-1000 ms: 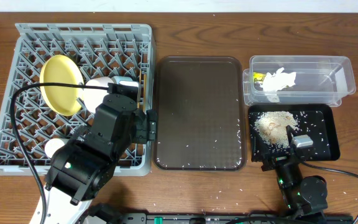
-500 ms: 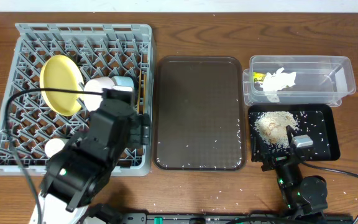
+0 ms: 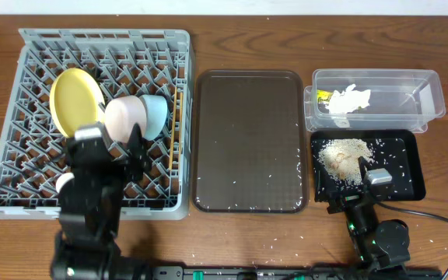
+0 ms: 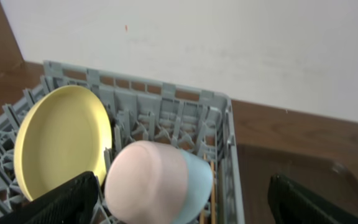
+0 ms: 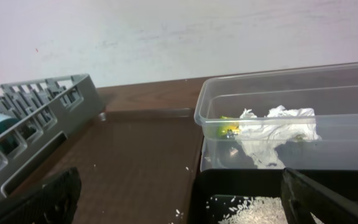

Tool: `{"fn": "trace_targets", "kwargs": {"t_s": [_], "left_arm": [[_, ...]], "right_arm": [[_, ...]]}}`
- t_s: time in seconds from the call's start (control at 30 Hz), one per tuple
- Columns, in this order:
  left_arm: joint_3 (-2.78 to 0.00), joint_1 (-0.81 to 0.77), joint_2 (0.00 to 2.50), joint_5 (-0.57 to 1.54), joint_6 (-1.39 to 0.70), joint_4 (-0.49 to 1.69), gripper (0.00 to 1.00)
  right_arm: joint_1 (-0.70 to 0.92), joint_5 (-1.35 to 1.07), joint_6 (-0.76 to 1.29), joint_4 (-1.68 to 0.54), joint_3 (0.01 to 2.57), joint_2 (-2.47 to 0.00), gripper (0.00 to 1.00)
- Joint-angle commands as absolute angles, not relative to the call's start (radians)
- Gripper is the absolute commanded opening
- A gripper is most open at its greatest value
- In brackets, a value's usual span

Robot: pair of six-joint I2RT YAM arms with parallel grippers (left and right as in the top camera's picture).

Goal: Sort waste into correct bins and load items into the dishwasher

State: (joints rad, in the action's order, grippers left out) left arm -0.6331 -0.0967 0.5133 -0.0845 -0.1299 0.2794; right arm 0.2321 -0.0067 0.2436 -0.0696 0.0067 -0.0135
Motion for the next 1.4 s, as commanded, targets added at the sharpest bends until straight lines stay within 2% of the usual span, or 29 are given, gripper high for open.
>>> {"fn": "trace_targets", "kwargs": {"t_s": [0.0, 0.2, 0.43, 0.57, 0.67, 1.37], "left_arm": [[-0.484, -0.072, 0.374, -0.059, -0.115, 0.204, 0.88], [-0.271, -0.072, 0.170, -0.060, -0.116, 0.049, 0.88], [-0.080, -0.072, 0.001, -0.060, -0.117, -0.019, 0.88], [-0.002, -0.072, 0.002, -0.058, -0.126, -0.028, 0.88], [-0.004, -0.072, 0.002, -0.059, -0.128, 0.070, 0.88], [-0.004, -0.072, 0.012, -0.059, -0.128, 0.067, 0.88]], "right_arm": [[0.222, -0.001, 0.230, -0.074, 0.006, -0.007, 0.99], [0.222, -0.001, 0.230, -0.074, 0.006, -0.007, 0.99], [0.222, -0.001, 0.230, -0.074, 0.006, -0.007, 0.99], [0.222, -0.001, 0.231, -0.074, 0.006, -0.007, 0.99], [0.222, -0.001, 0.231, -0.074, 0.006, -0.007, 0.99], [0.222, -0.001, 0.230, -0.074, 0.006, -0.007, 0.99]]}}
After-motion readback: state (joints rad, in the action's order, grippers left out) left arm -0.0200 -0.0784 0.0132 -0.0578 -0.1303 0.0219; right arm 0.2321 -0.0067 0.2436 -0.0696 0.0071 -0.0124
